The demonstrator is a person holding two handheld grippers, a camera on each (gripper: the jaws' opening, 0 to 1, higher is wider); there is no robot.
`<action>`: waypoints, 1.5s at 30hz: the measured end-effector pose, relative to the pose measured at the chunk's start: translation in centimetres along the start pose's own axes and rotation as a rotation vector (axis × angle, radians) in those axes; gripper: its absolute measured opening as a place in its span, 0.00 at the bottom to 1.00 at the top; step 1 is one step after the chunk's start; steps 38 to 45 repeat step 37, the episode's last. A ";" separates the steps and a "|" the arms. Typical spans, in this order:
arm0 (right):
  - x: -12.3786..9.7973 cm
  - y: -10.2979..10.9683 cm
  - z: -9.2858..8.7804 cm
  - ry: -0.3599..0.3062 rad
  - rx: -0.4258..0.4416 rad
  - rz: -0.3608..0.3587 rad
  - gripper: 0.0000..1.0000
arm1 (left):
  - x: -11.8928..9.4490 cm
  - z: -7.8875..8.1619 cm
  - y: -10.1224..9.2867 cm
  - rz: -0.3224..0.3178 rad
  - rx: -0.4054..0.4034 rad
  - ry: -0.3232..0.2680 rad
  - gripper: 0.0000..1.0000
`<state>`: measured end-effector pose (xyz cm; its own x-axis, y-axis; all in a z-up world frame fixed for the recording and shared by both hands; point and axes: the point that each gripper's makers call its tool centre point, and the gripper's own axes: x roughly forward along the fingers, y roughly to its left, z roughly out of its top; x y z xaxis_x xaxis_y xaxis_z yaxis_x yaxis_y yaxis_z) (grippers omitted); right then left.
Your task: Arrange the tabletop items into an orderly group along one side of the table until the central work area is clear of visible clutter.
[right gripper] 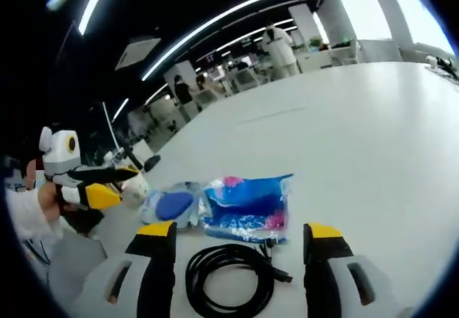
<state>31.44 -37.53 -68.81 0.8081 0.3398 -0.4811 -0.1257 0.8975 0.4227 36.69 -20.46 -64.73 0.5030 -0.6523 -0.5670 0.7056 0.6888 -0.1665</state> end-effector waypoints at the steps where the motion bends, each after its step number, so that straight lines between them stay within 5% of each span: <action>1: -0.2 0.2 0.0 0.001 -0.003 0.001 0.76 | -0.5 -0.2 0.4 0.003 -0.014 -0.010 0.85; 21: -3.4 3.0 -3.3 0.045 0.023 -0.032 0.85 | -12.5 -5.6 10.9 0.192 -0.148 -0.127 1.00; 36: -4.2 2.7 -5.5 0.085 0.056 -0.062 0.84 | -14.8 -8.5 12.5 0.235 -0.174 -0.112 1.00; 45: -4.1 2.7 -5.5 0.085 0.060 -0.063 0.84 | -14.8 -8.6 12.4 0.233 -0.170 -0.110 1.00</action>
